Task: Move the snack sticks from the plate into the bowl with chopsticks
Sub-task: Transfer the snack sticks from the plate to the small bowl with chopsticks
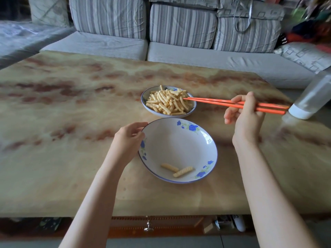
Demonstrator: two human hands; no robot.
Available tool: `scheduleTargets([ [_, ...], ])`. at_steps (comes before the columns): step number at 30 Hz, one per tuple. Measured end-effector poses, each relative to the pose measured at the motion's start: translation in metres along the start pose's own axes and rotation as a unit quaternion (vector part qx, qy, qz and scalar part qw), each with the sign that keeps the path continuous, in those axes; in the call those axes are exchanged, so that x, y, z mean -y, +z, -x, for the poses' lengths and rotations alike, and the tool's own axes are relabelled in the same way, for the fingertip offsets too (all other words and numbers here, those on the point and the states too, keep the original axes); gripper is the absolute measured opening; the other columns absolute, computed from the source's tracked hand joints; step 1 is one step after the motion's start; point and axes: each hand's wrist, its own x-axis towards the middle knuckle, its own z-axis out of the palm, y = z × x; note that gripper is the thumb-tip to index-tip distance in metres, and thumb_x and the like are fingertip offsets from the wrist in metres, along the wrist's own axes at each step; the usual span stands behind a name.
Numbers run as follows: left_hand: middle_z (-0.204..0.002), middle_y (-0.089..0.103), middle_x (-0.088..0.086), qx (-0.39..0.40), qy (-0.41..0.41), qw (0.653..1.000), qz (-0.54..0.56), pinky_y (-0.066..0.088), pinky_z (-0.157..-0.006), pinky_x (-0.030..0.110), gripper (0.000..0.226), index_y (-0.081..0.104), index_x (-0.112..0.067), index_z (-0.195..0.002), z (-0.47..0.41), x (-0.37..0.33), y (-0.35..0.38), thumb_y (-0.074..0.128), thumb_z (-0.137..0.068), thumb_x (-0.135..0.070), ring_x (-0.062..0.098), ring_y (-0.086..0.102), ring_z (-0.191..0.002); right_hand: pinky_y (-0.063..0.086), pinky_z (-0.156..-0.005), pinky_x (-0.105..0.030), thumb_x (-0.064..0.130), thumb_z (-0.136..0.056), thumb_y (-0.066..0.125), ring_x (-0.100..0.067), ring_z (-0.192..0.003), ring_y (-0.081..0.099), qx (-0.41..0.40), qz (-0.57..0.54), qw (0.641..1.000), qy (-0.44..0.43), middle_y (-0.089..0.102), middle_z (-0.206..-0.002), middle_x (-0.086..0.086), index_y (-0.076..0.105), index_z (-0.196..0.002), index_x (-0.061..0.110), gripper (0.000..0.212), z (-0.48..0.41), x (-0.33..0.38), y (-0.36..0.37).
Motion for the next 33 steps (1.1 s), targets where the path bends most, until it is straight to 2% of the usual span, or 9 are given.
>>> scheduleTargets([
  [3, -0.103, 0.069, 0.001, 0.002, -0.002, 1.0, -0.003, 0.045, -0.065, 0.014, 0.041, 0.068, -0.024, -0.116, 0.0, 0.0, 0.0, 0.049, -0.086, -0.003, 0.014, 0.063, -0.085, 0.027, -0.038, -0.022, 0.026, -0.102, 0.035, -0.016, -0.032, 0.038, 0.052, -0.012, 0.999, 0.012, 0.045, -0.036, 0.001, 0.05, -0.067, 0.012, 0.041, 0.001, 0.017, -0.009],
  [6, -0.105, 0.07, 0.002, 0.003, -0.003, 1.0, -0.005, 0.046, -0.07, 0.021, 0.042, 0.069, -0.024, -0.115, 0.001, 0.0, 0.0, 0.049, -0.085, -0.003, 0.016, 0.063, -0.089, 0.023, -0.036, -0.02, 0.026, -0.103, 0.034, -0.016, -0.03, 0.034, 0.156, 0.006, 0.987, 0.037, 0.042, -0.035, -0.002, 0.05, -0.066, 0.011, 0.042, 0.004, 0.036, -0.019],
  [10, -0.102, 0.069, 0.001, 0.0, -0.002, 1.0, -0.005, 0.045, -0.065, 0.015, 0.041, 0.069, -0.026, -0.113, 0.0, 0.001, 0.001, 0.049, -0.085, -0.003, 0.009, 0.061, -0.08, 0.024, -0.034, -0.016, 0.03, -0.102, 0.034, -0.017, -0.029, 0.031, 0.287, 0.109, 0.951, 0.045, 0.039, -0.034, -0.005, 0.052, -0.066, 0.011, 0.044, 0.019, 0.057, -0.028],
  [14, -0.102, 0.069, -0.001, -0.003, -0.003, 1.0, -0.002, 0.044, -0.064, 0.013, 0.042, 0.069, -0.026, -0.114, 0.0, 0.002, 0.002, 0.049, -0.085, -0.002, 0.013, 0.06, -0.084, 0.025, -0.033, -0.017, 0.034, -0.097, 0.038, -0.016, -0.028, 0.03, 0.351, 0.136, 0.925, 0.056, 0.038, -0.034, -0.007, 0.053, -0.065, 0.01, 0.043, 0.028, 0.062, -0.027],
  [18, -0.102, 0.068, -0.001, -0.002, -0.001, 1.0, -0.004, 0.045, -0.066, 0.016, 0.042, 0.068, -0.025, -0.115, 0.0, 0.003, 0.002, 0.049, -0.086, -0.002, 0.015, 0.062, -0.087, 0.026, -0.033, -0.016, 0.045, -0.086, 0.043, -0.016, -0.028, 0.031, 0.381, 0.159, 0.908, 0.068, 0.039, -0.034, -0.009, 0.054, -0.064, 0.01, 0.042, 0.029, 0.062, -0.027],
  [21, -0.1, 0.068, -0.001, -0.005, -0.002, 1.0, -0.002, 0.046, -0.068, 0.017, 0.041, 0.069, -0.024, -0.114, -0.001, 0.003, 0.002, 0.049, -0.086, -0.002, 0.016, 0.062, -0.086, 0.026, -0.033, -0.016, 0.044, -0.088, 0.043, -0.017, -0.029, 0.031, 0.387, 0.168, 0.903, 0.076, 0.04, -0.035, -0.008, 0.055, -0.063, 0.012, 0.042, 0.029, 0.06, -0.027],
  [25, -0.099, 0.069, -0.002, -0.005, -0.002, 1.0, -0.004, 0.047, -0.069, 0.018, 0.041, 0.069, -0.025, -0.114, 0.0, 0.001, 0.002, 0.049, -0.086, -0.002, 0.015, 0.062, -0.086, 0.026, -0.034, -0.016, 0.033, -0.1, 0.037, -0.017, -0.029, 0.031, 0.344, 0.16, 0.922, 0.073, 0.038, -0.035, -0.006, 0.051, -0.063, 0.011, 0.046, 0.026, 0.053, -0.026],
  [30, -0.102, 0.07, 0.001, -0.002, 0.0, 1.0, 0.002, 0.05, -0.079, 0.027, 0.041, 0.068, -0.023, -0.115, 0.001, 0.002, 0.001, 0.049, -0.086, -0.001, 0.019, 0.065, -0.091, 0.026, -0.034, -0.016, 0.03, -0.101, 0.036, -0.017, -0.028, 0.032, 0.315, 0.132, 0.937, 0.068, 0.036, -0.037, -0.007, 0.049, -0.061, 0.011, 0.046, 0.025, 0.05, -0.023],
  [33, -0.1, 0.069, 0.001, 0.001, 0.001, 1.0, 0.005, 0.049, -0.067, 0.017, 0.041, 0.069, -0.023, -0.114, 0.0, 0.002, 0.001, 0.049, -0.086, -0.001, 0.014, 0.063, -0.082, 0.025, -0.034, -0.017, 0.029, -0.102, 0.036, -0.017, -0.028, 0.032, 0.282, 0.114, 0.951, 0.063, 0.038, -0.038, -0.006, 0.048, -0.064, 0.009, 0.045, 0.023, 0.049, -0.021],
])
